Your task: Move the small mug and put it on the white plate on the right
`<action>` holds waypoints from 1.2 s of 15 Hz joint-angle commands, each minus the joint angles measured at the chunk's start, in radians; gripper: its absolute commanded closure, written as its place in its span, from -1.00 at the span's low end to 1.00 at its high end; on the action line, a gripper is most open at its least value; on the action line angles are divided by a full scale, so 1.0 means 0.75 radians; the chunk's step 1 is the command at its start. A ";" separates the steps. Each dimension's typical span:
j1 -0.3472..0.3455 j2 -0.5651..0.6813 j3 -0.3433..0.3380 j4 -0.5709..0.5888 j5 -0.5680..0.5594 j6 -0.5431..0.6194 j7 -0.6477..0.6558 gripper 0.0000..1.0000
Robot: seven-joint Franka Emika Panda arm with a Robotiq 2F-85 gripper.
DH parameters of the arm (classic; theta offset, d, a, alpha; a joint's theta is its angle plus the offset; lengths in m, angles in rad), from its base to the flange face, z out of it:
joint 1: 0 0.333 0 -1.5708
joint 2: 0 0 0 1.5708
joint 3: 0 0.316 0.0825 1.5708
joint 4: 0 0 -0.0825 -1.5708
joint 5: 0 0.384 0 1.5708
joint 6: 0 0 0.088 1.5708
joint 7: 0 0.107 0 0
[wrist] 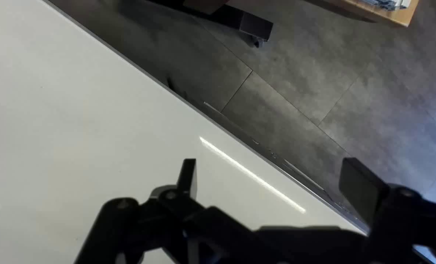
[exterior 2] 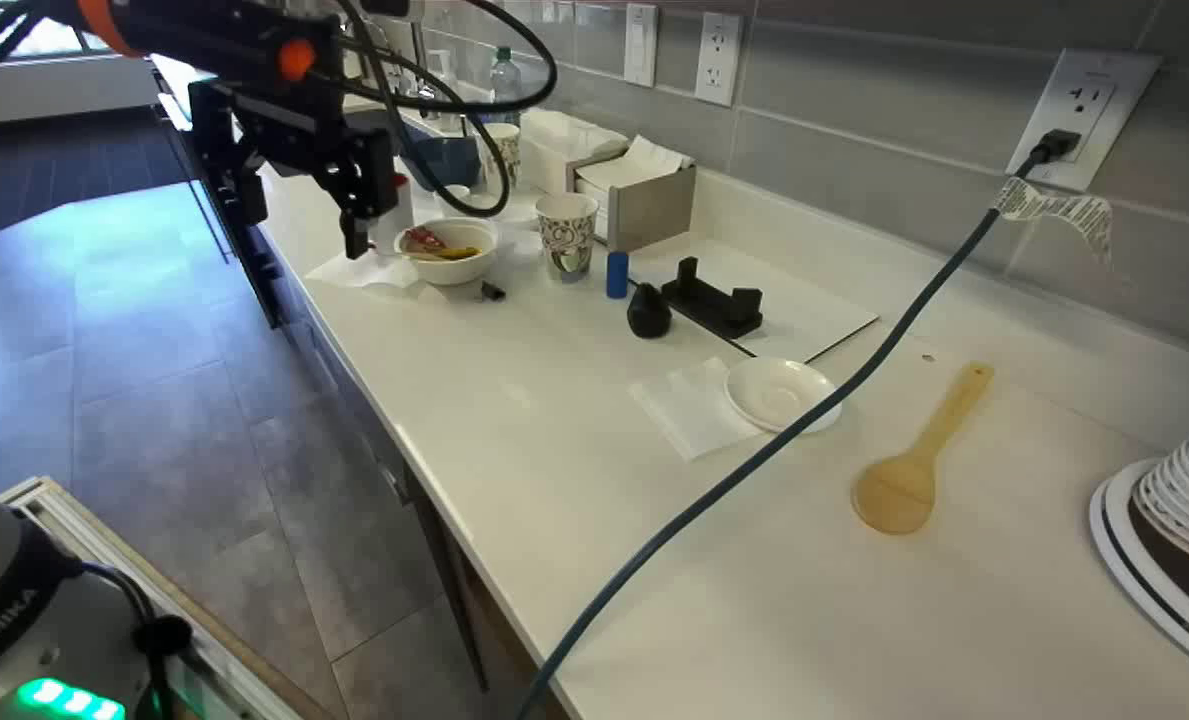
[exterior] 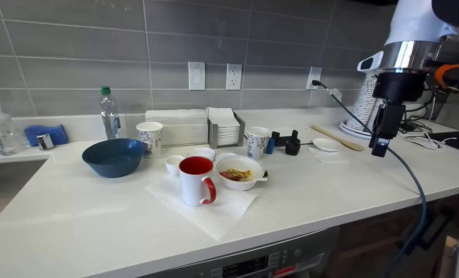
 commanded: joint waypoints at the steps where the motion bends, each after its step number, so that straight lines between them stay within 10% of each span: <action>1: -0.012 0.002 0.012 0.002 0.008 -0.002 -0.006 -1.00; 7: -0.012 0.002 0.012 0.002 0.008 -0.002 -0.006 -1.00; 18: 0.021 0.665 0.238 0.289 0.296 0.692 0.704 -1.00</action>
